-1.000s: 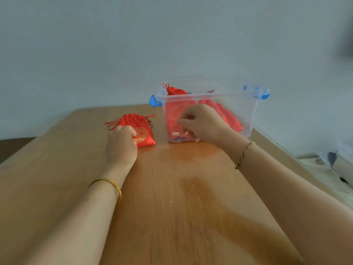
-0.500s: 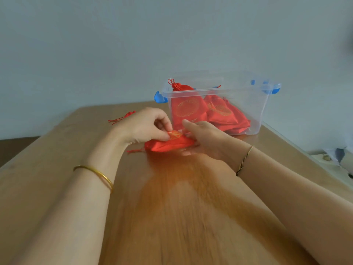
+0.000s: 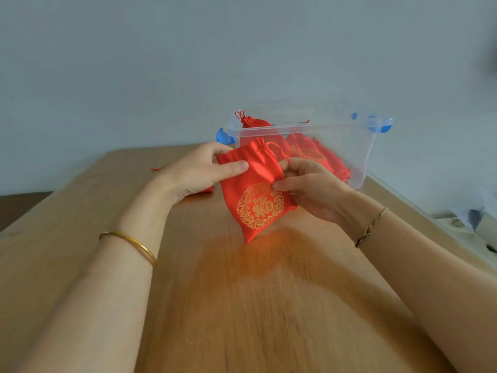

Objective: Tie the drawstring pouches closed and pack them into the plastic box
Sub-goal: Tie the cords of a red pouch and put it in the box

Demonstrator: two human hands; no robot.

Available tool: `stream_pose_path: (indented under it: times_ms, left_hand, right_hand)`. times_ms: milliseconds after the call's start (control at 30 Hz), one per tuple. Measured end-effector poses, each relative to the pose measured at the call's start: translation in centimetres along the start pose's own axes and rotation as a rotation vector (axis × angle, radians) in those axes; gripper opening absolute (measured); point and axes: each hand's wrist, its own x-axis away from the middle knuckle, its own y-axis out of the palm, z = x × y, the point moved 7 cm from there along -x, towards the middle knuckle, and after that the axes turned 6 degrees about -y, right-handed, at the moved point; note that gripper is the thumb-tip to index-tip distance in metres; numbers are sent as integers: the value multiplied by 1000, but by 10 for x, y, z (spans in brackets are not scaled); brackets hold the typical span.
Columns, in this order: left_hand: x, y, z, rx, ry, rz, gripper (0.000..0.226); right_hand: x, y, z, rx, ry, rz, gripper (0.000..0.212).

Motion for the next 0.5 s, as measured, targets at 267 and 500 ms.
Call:
stream_pose_path:
  times_ms: [267, 500]
  left_hand:
    - [6, -5, 25, -22, 192, 93, 14]
    - [4, -6, 24, -101, 212, 148, 12]
  right_hand:
    - [-3, -9, 3, 29, -5, 44, 28]
    - [2, -21, -9, 248, -67, 138, 15]
